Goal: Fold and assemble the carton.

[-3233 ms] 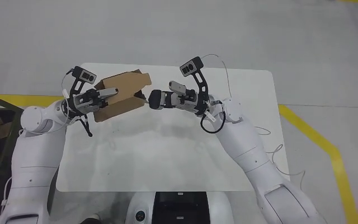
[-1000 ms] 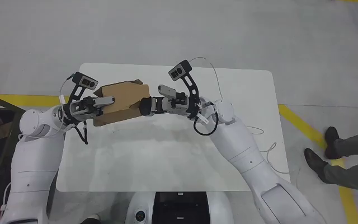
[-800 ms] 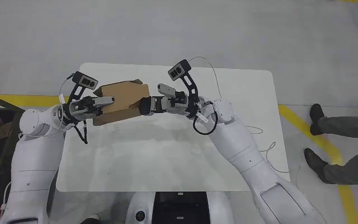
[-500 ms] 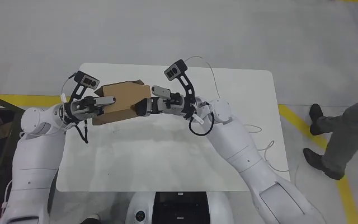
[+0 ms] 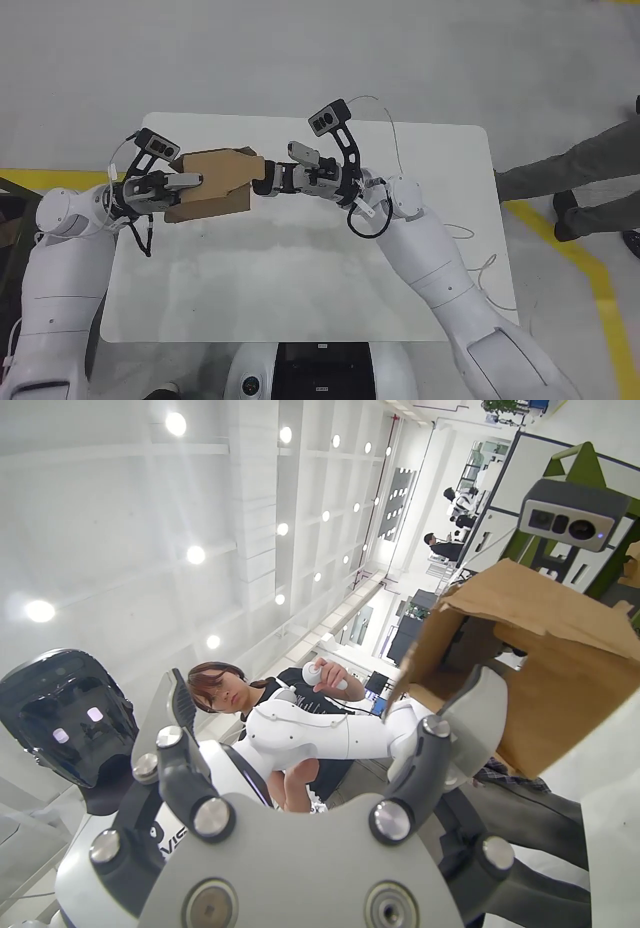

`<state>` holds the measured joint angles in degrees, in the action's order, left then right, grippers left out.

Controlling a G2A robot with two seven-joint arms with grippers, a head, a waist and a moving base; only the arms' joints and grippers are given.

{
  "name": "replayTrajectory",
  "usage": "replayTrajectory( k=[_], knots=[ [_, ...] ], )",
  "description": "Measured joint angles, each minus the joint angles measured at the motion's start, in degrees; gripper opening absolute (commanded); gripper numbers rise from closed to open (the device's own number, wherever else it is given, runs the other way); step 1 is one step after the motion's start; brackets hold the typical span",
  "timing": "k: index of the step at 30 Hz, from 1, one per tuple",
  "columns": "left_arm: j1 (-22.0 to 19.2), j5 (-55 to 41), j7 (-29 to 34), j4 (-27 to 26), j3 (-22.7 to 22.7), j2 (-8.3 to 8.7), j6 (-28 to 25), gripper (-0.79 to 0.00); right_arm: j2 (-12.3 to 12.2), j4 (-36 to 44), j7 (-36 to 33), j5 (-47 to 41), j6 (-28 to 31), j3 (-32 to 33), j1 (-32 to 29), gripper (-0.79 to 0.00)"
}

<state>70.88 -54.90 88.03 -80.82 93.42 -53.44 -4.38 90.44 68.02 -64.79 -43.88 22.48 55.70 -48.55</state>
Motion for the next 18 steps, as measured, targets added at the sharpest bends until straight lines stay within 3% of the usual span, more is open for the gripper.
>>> replayTrajectory(
  k=[18],
  knots=[
    [2.0, -5.9, 0.0, -2.9, -3.2, 2.21, 7.7, -0.785, -0.4, -3.2, -0.8, 1.2, 4.9, 2.4, 1.2, 0.000]
  ],
)
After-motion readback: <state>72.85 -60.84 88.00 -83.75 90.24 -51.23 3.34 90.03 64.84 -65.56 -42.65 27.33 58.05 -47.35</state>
